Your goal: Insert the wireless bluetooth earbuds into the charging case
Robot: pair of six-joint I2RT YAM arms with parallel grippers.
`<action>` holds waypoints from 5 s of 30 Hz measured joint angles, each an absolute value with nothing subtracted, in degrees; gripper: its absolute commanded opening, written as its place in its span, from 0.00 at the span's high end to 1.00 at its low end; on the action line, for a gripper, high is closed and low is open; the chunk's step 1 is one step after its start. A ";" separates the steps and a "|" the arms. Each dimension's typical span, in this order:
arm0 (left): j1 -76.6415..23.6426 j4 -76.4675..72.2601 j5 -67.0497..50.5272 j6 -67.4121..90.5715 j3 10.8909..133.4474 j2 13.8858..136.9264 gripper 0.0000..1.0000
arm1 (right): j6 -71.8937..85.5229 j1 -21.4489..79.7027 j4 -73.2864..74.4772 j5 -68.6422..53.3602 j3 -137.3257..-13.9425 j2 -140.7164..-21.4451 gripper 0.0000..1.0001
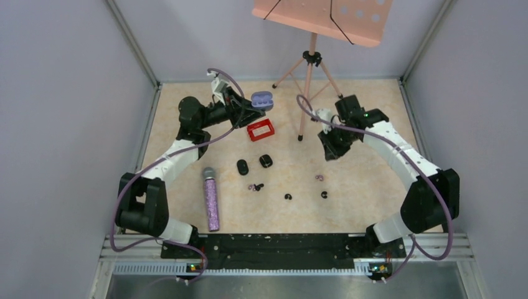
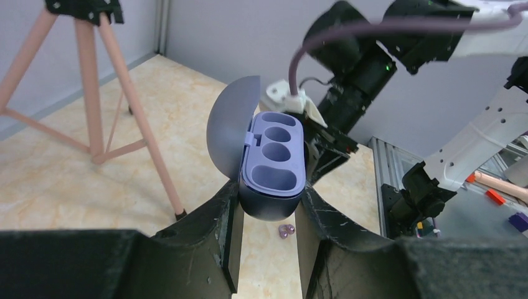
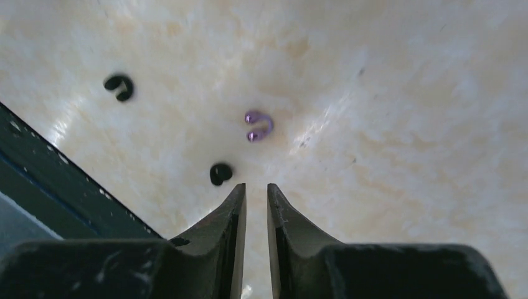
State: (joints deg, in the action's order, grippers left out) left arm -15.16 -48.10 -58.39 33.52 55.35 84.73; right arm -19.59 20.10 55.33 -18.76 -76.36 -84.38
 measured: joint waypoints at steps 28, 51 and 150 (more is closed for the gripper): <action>-10.37 -32.67 -53.41 29.89 51.77 80.12 1.00 | -14.98 19.25 49.52 -21.06 -72.90 -107.13 0.76; -9.30 -32.95 -52.56 30.11 50.48 79.59 1.00 | -16.91 19.25 52.29 -21.30 -71.94 -108.42 0.79; -9.30 -27.22 -52.58 25.54 48.64 80.12 1.00 | -28.36 15.18 54.74 -22.57 -90.28 -120.46 0.81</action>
State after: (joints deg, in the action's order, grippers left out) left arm -9.30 -27.22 -52.58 25.54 48.64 80.12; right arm -28.36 15.18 54.74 -22.57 -90.28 -120.46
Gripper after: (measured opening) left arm 0.375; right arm 0.194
